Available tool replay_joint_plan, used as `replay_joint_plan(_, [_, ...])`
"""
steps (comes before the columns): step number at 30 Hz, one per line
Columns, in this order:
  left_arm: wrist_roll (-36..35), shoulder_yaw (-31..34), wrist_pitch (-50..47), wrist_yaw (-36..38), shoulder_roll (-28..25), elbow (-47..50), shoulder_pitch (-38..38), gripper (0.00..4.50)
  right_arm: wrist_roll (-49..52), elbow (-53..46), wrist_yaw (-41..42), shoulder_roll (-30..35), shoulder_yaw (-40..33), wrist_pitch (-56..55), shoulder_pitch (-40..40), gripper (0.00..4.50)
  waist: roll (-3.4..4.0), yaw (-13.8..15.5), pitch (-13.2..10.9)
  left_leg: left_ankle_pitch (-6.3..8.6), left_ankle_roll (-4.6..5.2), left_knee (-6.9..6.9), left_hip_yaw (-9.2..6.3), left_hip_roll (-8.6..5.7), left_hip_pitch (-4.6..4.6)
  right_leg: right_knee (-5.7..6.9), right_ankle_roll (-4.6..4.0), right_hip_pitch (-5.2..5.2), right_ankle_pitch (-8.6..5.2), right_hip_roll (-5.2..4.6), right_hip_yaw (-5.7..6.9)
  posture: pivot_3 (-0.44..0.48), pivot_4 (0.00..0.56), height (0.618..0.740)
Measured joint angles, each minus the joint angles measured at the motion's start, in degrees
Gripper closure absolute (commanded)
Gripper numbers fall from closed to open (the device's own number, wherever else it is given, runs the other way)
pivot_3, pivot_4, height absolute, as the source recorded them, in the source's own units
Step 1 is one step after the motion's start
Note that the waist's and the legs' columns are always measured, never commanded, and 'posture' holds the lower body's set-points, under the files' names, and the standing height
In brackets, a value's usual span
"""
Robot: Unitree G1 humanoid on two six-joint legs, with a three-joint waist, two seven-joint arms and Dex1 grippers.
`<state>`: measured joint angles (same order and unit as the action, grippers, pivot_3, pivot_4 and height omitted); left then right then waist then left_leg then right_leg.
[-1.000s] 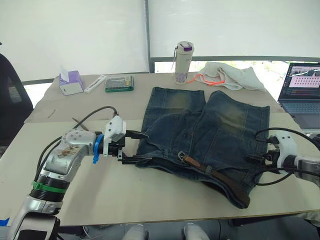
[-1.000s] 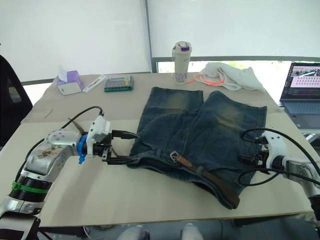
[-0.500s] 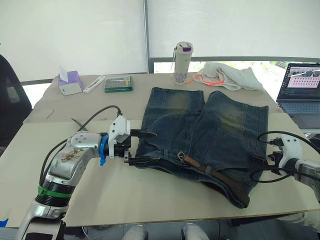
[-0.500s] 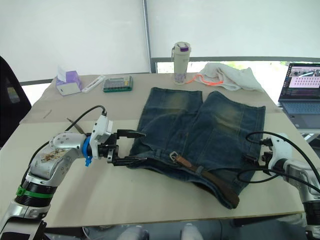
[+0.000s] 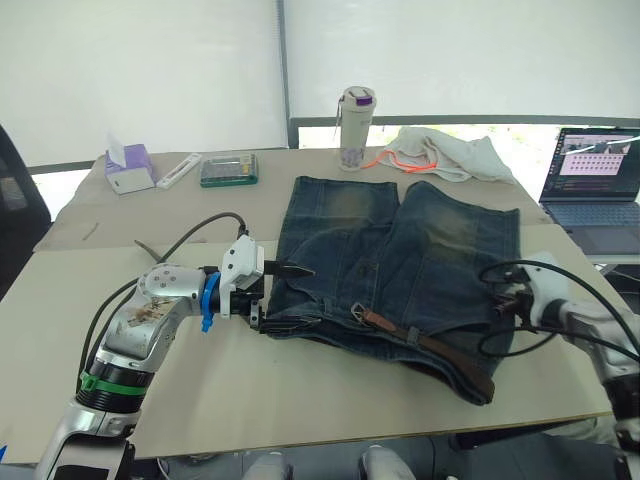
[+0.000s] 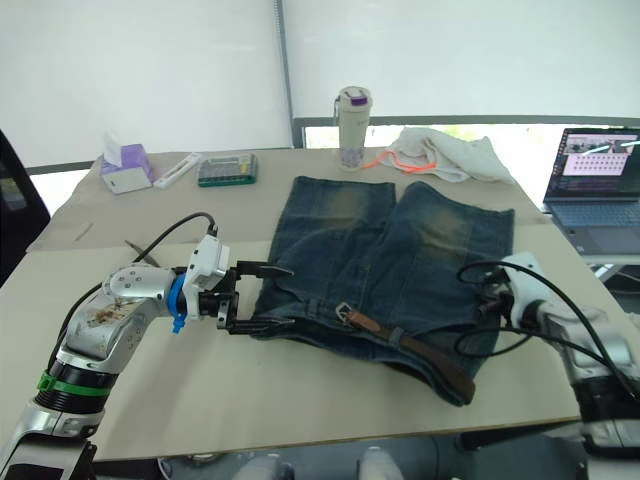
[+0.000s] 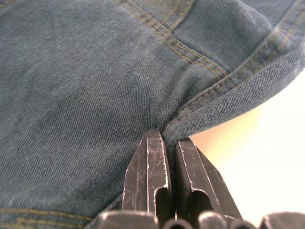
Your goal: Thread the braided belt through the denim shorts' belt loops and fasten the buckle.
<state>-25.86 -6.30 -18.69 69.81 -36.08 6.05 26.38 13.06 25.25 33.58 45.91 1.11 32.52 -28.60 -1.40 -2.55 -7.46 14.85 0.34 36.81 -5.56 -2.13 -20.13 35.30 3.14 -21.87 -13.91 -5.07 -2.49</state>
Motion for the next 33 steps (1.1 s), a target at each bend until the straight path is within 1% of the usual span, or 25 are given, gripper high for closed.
replay_joint_plan(3, [1.4, -0.3, 1.2, -0.5, 0.6, -1.1, 0.3, 0.0, -4.4, 10.6, -0.4, -4.2, 1.9, -4.9, -8.1, 4.48, -0.06, -0.6, 0.0, 0.0, 0.0, -0.01, 0.05, 0.08, 0.03, -0.02, -0.09, -0.03, 0.07, 0.06, -0.03, 0.0, 0.15, 0.74])
replay_joint_plan(5, [2.0, -0.3, 1.6, -1.0, 0.7, -2.0, 0.3, 0.0, -7.3, 22.1, -2.7, -8.6, 2.3, -9.4, -16.2, 4.48, -0.06, -1.3, 0.0, 0.0, 0.0, -0.02, 0.06, 0.12, 0.05, 0.0, -0.13, -0.06, 0.09, 0.12, -0.07, 0.0, 0.15, 0.74])
replay_joint_plan(7, [2.6, -0.3, 2.2, -1.5, 1.3, -2.3, 0.4, 0.0, -9.2, 30.1, -5.5, -11.4, 2.3, -13.3, -21.3, 4.48, -0.05, -1.5, 0.0, 0.0, 0.0, -0.06, 0.01, 0.15, 0.02, 0.03, -0.15, -0.12, 0.09, 0.18, -0.08, 0.0, 0.15, 0.74])
replay_joint_plan(10, [3.5, -0.2, 2.7, -2.3, 1.6, -2.8, 0.5, 0.0, -10.7, 39.7, -9.9, -14.3, 0.8, -18.1, -26.6, 4.48, -0.01, -1.3, 0.0, -0.01, -0.02, -0.09, -0.01, 0.16, -0.09, 0.05, -0.16, -0.26, 0.09, 0.19, -0.11, 0.0, 0.15, 0.74])
replay_joint_plan(12, [4.1, -0.2, 3.5, -3.2, 1.6, -3.1, 0.4, 0.0, -11.3, 44.9, -13.4, -15.8, -0.3, -20.9, -29.2, 4.48, 0.04, -1.3, 0.0, -0.02, -0.04, -0.1, -0.05, 0.14, -0.09, 0.05, -0.16, -0.29, 0.1, 0.16, -0.18, 0.0, 0.15, 0.74])
replay_joint_plan(15, [4.3, 0.2, 3.7, -4.0, 1.7, -3.1, -0.1, 0.0, -11.7, 47.7, -15.8, -16.5, -2.0, -23.0, -30.2, 4.48, 0.18, -1.2, -0.1, -0.02, -0.04, -0.11, -0.1, 0.08, -0.09, 0.07, -0.16, -0.28, 0.1, 0.1, -0.2, 0.0, 0.15, 0.74])
replay_joint_plan(19, [4.6, 1.3, 3.7, -5.8, 1.4, -3.0, -3.4, 0.0, -11.7, 49.7, -18.5, -16.6, -4.9, -30.6, -30.1, 4.48, 0.56, -1.2, -0.3, -0.02, -0.04, -0.12, -0.08, -0.01, -0.13, 0.13, -0.14, -0.36, 0.09, 0.01, -0.21, 0.0, 0.15, 0.74])
replay_joint_plan(21, [4.9, 1.7, 3.7, -6.5, 1.3, -3.0, -4.4, 0.0, -11.2, 49.7, -17.8, -16.5, -6.6, -33.9, -29.8, 3.69, 0.58, -1.2, -0.3, -0.02, -0.04, -0.12, -0.04, -0.02, -0.13, 0.17, -0.13, -0.36, 0.09, 0.01, -0.2, 0.0, 0.15, 0.74])
replay_joint_plan(24, [5.0, 3.0, 3.8, -7.9, 1.3, -2.5, -6.3, 0.0, -7.1, 48.8, -10.0, -15.7, -11.3, -35.6, -29.6, 2.56, 0.58, -1.2, -0.3, -0.02, -0.03, -0.12, -0.02, 0.0, -0.12, 0.17, -0.13, -0.33, 0.09, 0.03, -0.19, 0.0, 0.15, 0.74])
replay_joint_plan(25, [5.0, 3.4, 3.8, -8.4, 1.5, -2.4, -6.8, 0.0, -5.6, 48.1, -7.0, -15.3, -12.8, -35.5, -29.2, 2.34, 0.58, -1.2, -0.3, -0.02, -0.03, -0.12, -0.01, 0.0, -0.12, 0.16, -0.13, -0.33, 0.08, 0.02, -0.19, 0.0, 0.15, 0.74])
replay_joint_plan(28, [4.3, 4.4, 3.8, -9.3, 2.3, -2.4, -7.0, 0.0, -5.0, 45.4, -1.5, -14.1, -13.1, -35.4, -27.6, 1.09, 0.58, -1.0, -0.3, -0.02, -0.04, -0.12, -0.01, -0.01, -0.12, 0.17, -0.13, -0.33, 0.08, 0.01, -0.17, 0.0, 0.15, 0.74])
replay_joint_plan(29, [4.2, 4.6, 3.8, -9.7, 2.6, -2.3, -7.1, 0.0, -5.0, 44.0, -0.1, -13.6, -13.1, -35.0, -26.5, 0.85, 0.59, -0.8, -0.3, -0.02, -0.03, -0.12, -0.02, -0.01, -0.12, 0.17, -0.13, -0.32, 0.08, 0.01, -0.15, 0.0, 0.15, 0.74])
replay_joint_plan(31, [4.2, 5.5, 3.8, -11.1, 2.9, -2.2, -7.7, 0.0, -4.5, 40.8, 3.5, -11.9, -13.2, -33.1, -23.9, 0.13, 0.59, -0.5, -0.3, -0.02, -0.03, -0.12, -0.01, -0.01, -0.12, 0.16, -0.13, -0.33, 0.08, 0.0, -0.15, 0.0, 0.15, 0.74])
replay_joint_plan(33, [4.2, 7.0, 3.6, -13.7, 3.8, -2.0, -8.8, 0.0, -2.7, 35.0, 8.7, -10.6, -13.2, -30.9, -20.4, 0.06, 0.62, -0.2, -0.3, -0.02, -0.03, -0.12, -0.03, -0.01, -0.12, 0.16, -0.12, -0.33, 0.08, -0.01, -0.17, 0.0, 0.15, 0.74])
